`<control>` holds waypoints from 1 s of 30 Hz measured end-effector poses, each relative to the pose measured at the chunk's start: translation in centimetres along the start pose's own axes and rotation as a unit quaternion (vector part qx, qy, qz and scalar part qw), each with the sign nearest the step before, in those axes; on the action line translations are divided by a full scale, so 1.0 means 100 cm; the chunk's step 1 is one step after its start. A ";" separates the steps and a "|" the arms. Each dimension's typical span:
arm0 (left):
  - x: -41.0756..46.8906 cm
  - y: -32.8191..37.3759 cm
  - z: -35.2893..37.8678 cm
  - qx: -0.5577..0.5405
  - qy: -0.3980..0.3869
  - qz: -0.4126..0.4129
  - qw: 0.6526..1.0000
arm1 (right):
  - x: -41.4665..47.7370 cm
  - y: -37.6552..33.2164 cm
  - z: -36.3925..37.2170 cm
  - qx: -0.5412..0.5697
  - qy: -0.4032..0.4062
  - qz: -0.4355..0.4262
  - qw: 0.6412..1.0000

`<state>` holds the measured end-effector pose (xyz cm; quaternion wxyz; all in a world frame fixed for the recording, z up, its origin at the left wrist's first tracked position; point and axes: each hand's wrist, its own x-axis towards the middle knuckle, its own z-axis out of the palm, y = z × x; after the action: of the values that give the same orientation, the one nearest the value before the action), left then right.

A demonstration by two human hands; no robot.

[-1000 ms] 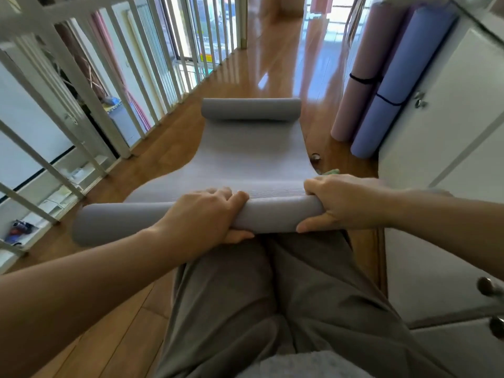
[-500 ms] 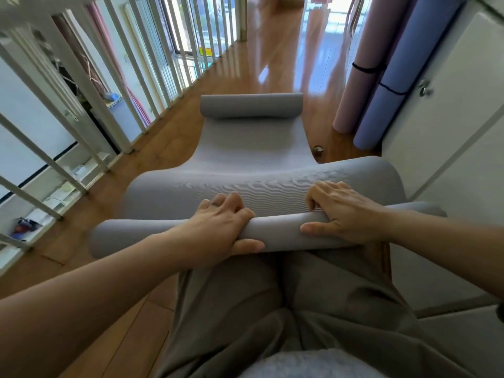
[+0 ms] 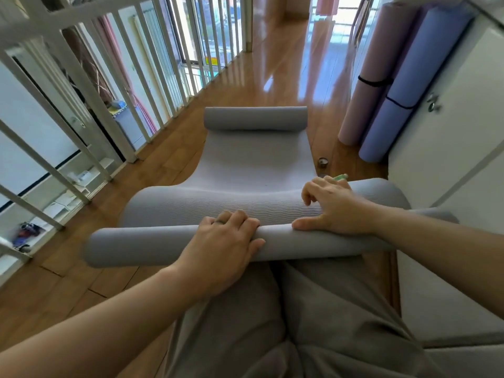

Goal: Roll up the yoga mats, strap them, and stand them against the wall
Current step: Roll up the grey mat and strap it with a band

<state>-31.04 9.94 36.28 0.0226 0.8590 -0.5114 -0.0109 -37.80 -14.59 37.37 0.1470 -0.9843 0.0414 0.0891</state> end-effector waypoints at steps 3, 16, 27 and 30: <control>0.018 -0.007 -0.006 -0.036 -0.043 -0.013 0.998 | -0.007 -0.017 0.001 -0.044 0.143 -0.066 0.987; 0.032 -0.006 0.000 0.002 0.054 0.015 0.998 | -0.002 -0.025 0.003 -0.054 -0.001 -0.017 0.998; 0.069 -0.032 -0.005 -0.109 -0.058 -0.013 0.992 | 0.010 -0.028 0.009 -0.172 0.094 -0.033 0.980; 0.070 -0.031 -0.006 -0.113 -0.070 -0.013 0.991 | 0.008 -0.026 0.017 -0.170 0.136 -0.047 0.975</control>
<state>-24.92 5.26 36.74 0.0832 0.8547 -0.4959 -0.1288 -37.00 -11.64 36.33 -0.0256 -0.9986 -0.0011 -0.0464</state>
